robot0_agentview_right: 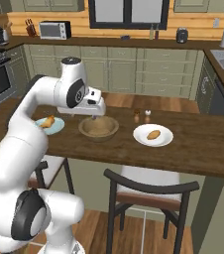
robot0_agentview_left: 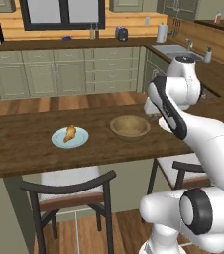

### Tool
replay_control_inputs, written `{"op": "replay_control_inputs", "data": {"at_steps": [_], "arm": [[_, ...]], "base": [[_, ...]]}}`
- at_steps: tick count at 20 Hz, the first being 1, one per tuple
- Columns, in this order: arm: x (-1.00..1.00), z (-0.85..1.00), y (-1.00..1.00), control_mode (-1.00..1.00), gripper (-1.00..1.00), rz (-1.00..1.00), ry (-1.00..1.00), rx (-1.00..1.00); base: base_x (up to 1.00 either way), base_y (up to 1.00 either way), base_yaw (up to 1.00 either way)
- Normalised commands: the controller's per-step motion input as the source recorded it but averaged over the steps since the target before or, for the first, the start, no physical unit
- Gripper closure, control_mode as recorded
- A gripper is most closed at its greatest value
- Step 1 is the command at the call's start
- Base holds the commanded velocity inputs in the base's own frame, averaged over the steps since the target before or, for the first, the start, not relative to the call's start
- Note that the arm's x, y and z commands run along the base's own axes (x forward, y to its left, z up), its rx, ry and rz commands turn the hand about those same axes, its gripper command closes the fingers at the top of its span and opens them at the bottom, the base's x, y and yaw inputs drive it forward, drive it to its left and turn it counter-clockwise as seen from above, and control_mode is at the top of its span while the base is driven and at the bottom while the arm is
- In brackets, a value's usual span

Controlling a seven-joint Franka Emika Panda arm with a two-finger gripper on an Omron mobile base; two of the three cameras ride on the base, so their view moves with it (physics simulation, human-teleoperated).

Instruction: Pick the chicken drumstick and potato from their plates and place them in the bowl. Then put the bowl in the fridge.

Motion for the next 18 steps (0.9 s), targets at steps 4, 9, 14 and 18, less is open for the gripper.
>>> {"op": "replay_control_inputs", "data": {"at_steps": [4,9,14,18], "arm": [[1.0,-0.31,-0.96,-1.0,-1.0,0.0,0.16,0.0],[1.0,-0.28,-0.97,-1.0,-1.0,-0.02,0.16,0.0],[0.64,-0.2,-0.88,-1.0,-1.0,-0.2,0.23,0.0],[0.06,-0.41,-0.44,-1.0,-1.0,-0.19,0.06,0.0]], "base": [[0.0,0.0,0.0],[0.0,0.0,0.0],[0.0,0.0,0.0],[0.0,0.0,0.0]]}}
